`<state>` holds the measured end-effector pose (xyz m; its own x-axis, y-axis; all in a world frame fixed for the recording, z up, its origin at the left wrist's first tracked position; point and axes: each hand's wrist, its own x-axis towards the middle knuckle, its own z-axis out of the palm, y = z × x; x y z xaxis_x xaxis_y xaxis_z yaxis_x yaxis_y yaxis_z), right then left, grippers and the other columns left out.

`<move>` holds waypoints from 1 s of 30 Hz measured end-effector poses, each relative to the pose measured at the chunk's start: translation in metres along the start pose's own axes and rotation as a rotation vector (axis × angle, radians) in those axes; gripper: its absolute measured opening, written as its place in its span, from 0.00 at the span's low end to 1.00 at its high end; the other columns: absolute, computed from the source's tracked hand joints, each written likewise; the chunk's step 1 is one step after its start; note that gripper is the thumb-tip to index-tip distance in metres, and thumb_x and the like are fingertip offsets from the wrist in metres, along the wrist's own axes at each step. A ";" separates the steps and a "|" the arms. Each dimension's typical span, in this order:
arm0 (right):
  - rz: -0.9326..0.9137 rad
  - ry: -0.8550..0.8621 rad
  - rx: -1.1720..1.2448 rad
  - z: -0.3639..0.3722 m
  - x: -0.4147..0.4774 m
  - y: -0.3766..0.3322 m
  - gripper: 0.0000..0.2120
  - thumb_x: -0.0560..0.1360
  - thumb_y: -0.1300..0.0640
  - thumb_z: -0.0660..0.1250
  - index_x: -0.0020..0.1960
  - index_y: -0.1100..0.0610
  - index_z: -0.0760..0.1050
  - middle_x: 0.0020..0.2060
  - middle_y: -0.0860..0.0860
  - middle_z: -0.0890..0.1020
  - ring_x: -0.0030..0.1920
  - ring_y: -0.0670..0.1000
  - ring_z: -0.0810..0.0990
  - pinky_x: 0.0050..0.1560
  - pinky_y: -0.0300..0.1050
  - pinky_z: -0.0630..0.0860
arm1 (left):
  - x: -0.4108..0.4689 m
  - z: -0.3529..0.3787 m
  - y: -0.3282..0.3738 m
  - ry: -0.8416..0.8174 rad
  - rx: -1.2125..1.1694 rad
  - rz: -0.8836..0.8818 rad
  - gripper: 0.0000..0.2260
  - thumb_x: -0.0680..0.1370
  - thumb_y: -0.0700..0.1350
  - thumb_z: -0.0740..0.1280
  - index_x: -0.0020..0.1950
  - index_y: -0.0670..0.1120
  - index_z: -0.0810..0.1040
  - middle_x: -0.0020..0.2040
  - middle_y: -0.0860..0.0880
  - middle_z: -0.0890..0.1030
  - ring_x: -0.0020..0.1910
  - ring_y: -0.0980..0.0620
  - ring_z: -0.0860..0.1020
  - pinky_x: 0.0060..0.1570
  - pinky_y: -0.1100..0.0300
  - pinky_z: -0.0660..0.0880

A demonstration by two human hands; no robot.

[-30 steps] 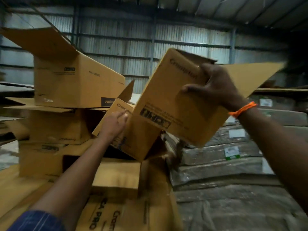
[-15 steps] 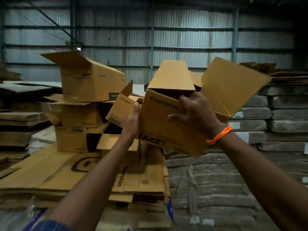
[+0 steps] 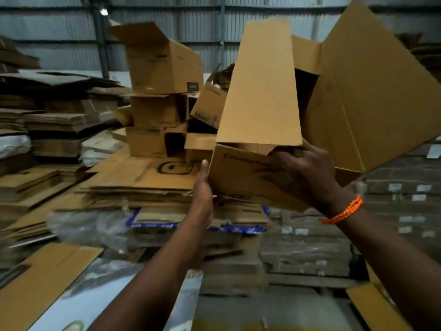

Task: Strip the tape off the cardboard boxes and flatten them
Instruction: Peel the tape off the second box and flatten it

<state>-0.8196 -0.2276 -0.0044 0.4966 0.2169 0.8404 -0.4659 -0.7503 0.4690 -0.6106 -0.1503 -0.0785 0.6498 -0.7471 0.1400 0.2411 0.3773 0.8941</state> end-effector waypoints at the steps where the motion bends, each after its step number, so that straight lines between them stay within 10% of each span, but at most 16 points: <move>1: 0.023 -0.004 0.036 -0.006 -0.001 -0.028 0.21 0.70 0.43 0.78 0.51 0.60 0.82 0.44 0.60 0.86 0.49 0.62 0.84 0.37 0.50 0.81 | -0.019 -0.028 0.001 0.025 -0.007 -0.016 0.22 0.82 0.64 0.57 0.69 0.55 0.75 0.62 0.48 0.81 0.60 0.47 0.78 0.60 0.46 0.76; 8: 0.302 -0.051 0.416 -0.017 0.012 -0.215 0.25 0.68 0.38 0.77 0.48 0.59 0.79 0.38 0.57 0.83 0.39 0.59 0.81 0.32 0.48 0.77 | -0.133 -0.209 0.032 0.218 -0.099 0.012 0.18 0.85 0.54 0.58 0.55 0.44 0.82 0.51 0.42 0.85 0.51 0.42 0.82 0.51 0.48 0.77; 13: 0.559 -0.139 0.774 -0.005 0.020 -0.324 0.22 0.67 0.34 0.76 0.45 0.52 0.79 0.39 0.41 0.79 0.39 0.39 0.71 0.37 0.26 0.66 | -0.183 -0.303 0.059 0.402 -0.155 0.066 0.17 0.84 0.52 0.58 0.36 0.50 0.72 0.33 0.50 0.75 0.34 0.50 0.75 0.39 0.55 0.72; 25: 1.387 -0.103 1.097 0.086 -0.026 -0.462 0.33 0.75 0.27 0.60 0.27 0.53 0.63 0.23 0.47 0.67 0.26 0.48 0.64 0.31 0.45 0.62 | -0.169 -0.401 0.056 0.531 0.161 0.101 0.09 0.79 0.50 0.67 0.52 0.45 0.78 0.35 0.54 0.78 0.34 0.53 0.76 0.36 0.55 0.71; 27: 1.545 -0.282 1.094 0.105 -0.052 -0.481 0.45 0.66 0.17 0.56 0.34 0.63 0.74 0.30 0.60 0.77 0.33 0.54 0.74 0.34 0.45 0.69 | -0.149 -0.413 0.048 0.485 0.283 0.081 0.16 0.77 0.53 0.68 0.62 0.47 0.79 0.45 0.54 0.84 0.41 0.54 0.81 0.42 0.53 0.76; 29: 1.767 -0.666 1.329 0.113 -0.083 -0.502 0.63 0.64 0.14 0.45 0.62 0.72 0.75 0.62 0.70 0.78 0.60 0.61 0.79 0.51 0.44 0.77 | -0.130 -0.430 0.036 0.436 0.406 0.043 0.21 0.76 0.55 0.68 0.68 0.51 0.78 0.57 0.51 0.84 0.51 0.55 0.82 0.51 0.53 0.79; 30: 1.943 -0.741 1.393 0.119 -0.104 -0.507 0.46 0.82 0.33 0.36 0.73 0.74 0.61 0.75 0.69 0.64 0.74 0.60 0.68 0.66 0.43 0.69 | -0.124 -0.440 0.029 0.412 0.457 0.023 0.23 0.75 0.57 0.67 0.70 0.52 0.77 0.61 0.51 0.83 0.56 0.55 0.81 0.55 0.53 0.79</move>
<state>-0.5484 0.0561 -0.3621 0.5009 -0.7740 -0.3872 -0.1371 0.3708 -0.9185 -0.3666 0.1942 -0.2567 0.8982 -0.4344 0.0675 -0.0506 0.0504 0.9974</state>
